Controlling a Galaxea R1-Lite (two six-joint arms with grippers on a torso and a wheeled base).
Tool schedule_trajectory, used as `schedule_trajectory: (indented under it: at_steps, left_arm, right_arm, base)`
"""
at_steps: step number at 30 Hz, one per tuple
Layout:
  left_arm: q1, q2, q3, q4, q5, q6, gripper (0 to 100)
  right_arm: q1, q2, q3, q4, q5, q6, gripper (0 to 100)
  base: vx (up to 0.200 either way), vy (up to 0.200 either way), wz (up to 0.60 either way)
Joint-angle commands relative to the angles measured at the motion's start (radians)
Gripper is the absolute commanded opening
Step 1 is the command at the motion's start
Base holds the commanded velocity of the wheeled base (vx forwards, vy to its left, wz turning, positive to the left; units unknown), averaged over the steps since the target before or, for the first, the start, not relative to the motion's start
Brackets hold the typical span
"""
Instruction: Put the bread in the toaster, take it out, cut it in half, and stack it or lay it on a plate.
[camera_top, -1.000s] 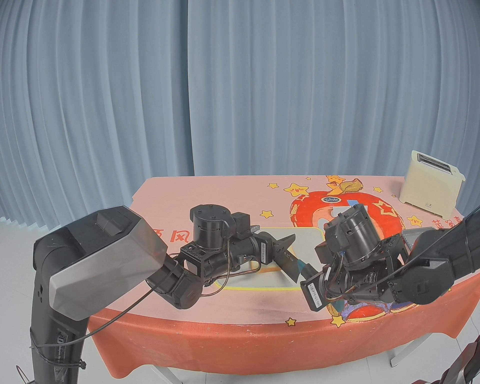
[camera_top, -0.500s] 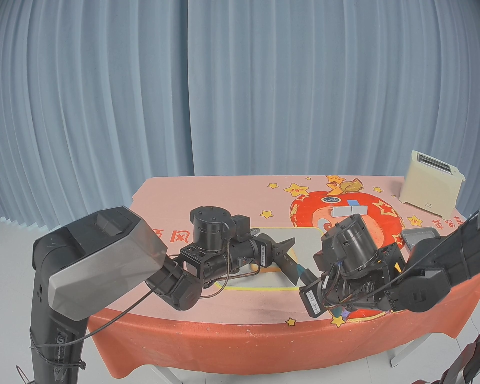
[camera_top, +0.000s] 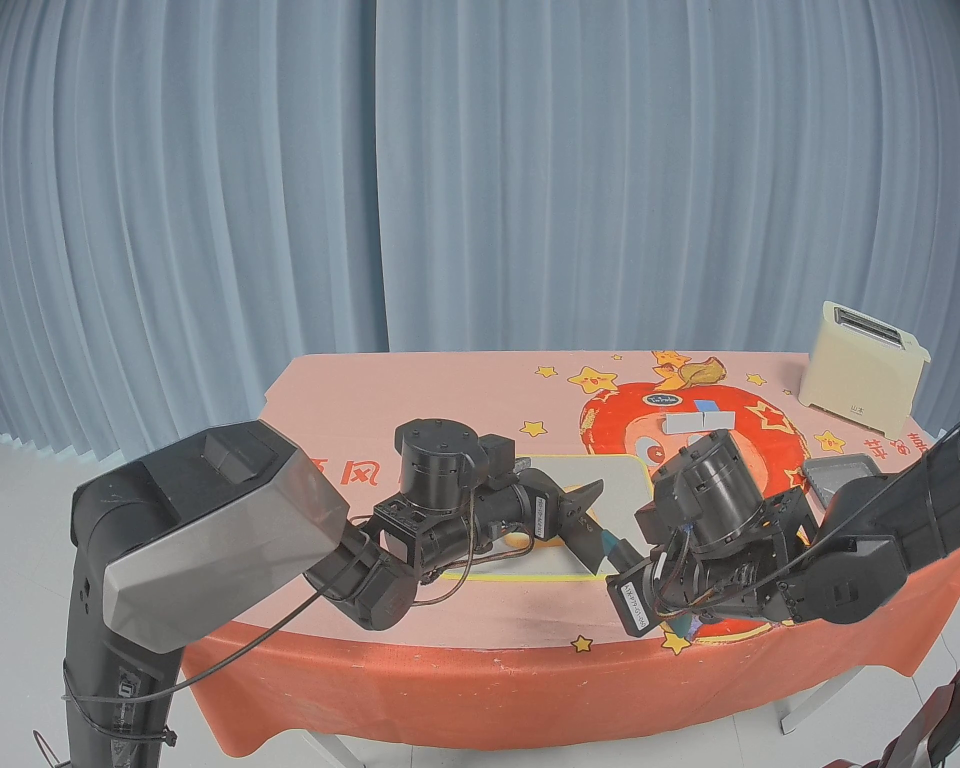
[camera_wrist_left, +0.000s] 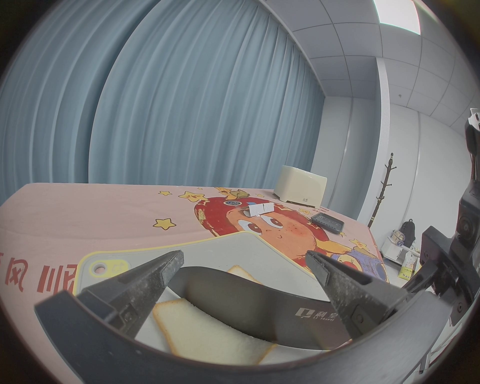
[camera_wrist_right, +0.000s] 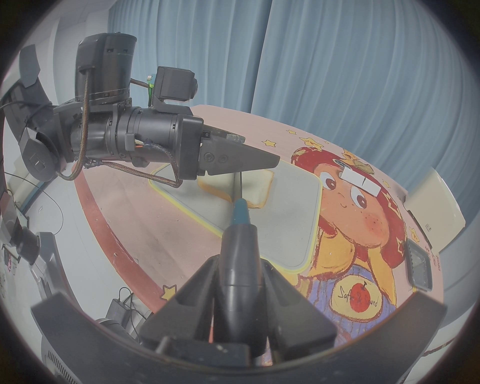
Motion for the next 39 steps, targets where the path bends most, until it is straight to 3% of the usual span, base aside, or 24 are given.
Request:
schedule_trajectory:
  at_steps: [1,6,33,39]
  left_arm:
    - [-0.008,0.002,0.002,-0.031,-0.005,-0.002,100]
    - [-0.025,0.002,0.008,-0.084,0.014,-0.005,100]
    - [-0.025,-0.029,0.037,-0.088,0.023,-0.003,100]
    - [-0.021,-0.032,0.036,-0.089,0.023,-0.003,100]
  right_arm:
    - [-0.002,-0.02,0.002,-0.001,-0.007,0.001,0]
    - [-0.018,-0.034,0.004,-0.001,-0.046,0.014,0]
    - [0.044,0.028,-0.014,-0.001,-0.03,0.018,0]
    - [0.015,0.015,-0.018,0.0,-0.039,0.024,0]
  base:
    - [0.0,0.0,0.0]
    - [0.0,0.0,0.0]
    - [0.0,0.0,0.0]
    - [0.0,0.0,0.0]
